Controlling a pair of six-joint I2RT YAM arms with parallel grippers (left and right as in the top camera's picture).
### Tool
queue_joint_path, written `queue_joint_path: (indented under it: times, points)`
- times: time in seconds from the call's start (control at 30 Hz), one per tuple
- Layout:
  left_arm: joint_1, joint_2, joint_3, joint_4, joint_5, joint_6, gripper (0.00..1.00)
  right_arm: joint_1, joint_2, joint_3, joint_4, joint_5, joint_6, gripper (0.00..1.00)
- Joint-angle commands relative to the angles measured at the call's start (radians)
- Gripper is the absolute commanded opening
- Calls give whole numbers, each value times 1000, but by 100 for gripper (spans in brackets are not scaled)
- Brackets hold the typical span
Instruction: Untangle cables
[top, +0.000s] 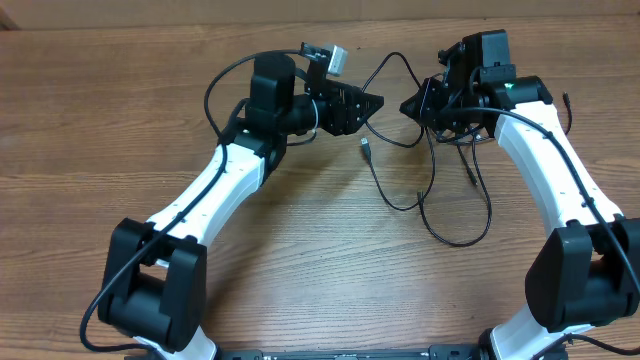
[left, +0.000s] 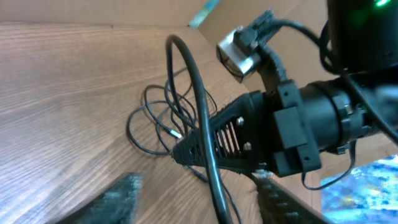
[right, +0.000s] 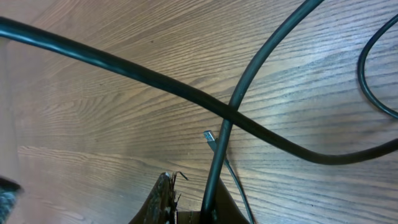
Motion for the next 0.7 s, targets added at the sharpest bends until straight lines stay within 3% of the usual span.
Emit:
queue_joint_path:
  times: [0.0,0.03,0.07,0.1,0.2,0.23,0.37,0.5,0.67]
  points:
    - [-48,66,13,21,-63,-68,38,4,-1,-1,6,-16,-12,4]
    - [-60,82,13,16,-117,-106,13,4,-1,-1,5,-16,-12,4]
    - [-64,88,13,10,-154,-148,4,4,-1,-1,1,-16,-12,4]
    - [-64,92,13,5,-210,-221,4,4,-1,-1,-5,-12,-12,4]
    - [0,39,15,-12,-230,-235,4,4,-1,-2,-37,92,-11,13]
    - [24,10,15,-32,-229,-235,4,4,-1,-2,-51,157,-11,25]
    - [93,-114,15,-113,-177,-235,4,4,-1,-2,-102,346,-11,54]
    - [156,-280,15,-128,-79,-235,4,4,-1,-2,-124,437,-6,59]
    - [195,-396,15,-129,-73,-213,4,4,-1,-2,-110,437,8,75]
